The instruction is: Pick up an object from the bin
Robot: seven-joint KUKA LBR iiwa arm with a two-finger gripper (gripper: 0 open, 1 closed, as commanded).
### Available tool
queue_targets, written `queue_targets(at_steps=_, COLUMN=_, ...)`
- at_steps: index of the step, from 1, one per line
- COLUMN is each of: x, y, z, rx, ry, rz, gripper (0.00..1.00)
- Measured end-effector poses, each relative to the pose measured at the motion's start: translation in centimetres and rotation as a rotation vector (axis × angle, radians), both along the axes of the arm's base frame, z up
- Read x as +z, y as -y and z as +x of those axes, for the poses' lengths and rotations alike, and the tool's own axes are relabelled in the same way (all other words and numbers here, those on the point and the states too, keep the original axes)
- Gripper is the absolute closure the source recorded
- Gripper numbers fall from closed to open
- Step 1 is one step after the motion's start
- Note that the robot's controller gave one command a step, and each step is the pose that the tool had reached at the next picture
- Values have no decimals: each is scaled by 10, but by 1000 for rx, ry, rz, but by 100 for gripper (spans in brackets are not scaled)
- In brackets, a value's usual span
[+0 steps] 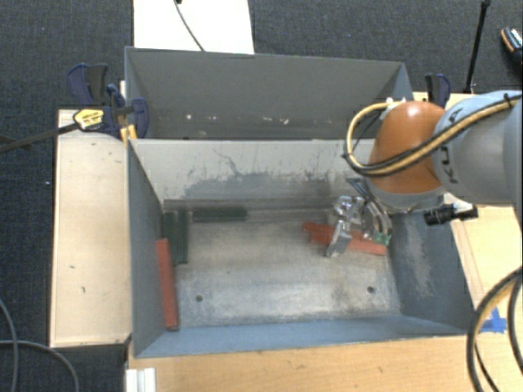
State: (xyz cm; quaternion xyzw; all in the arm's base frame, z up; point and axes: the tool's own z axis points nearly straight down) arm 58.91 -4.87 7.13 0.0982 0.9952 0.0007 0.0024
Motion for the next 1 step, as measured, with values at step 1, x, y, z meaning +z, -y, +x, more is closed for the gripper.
queue_targets(at_steps=1, x=150, y=32, z=-50, rx=-47, ry=4, rz=-2, gripper=100)
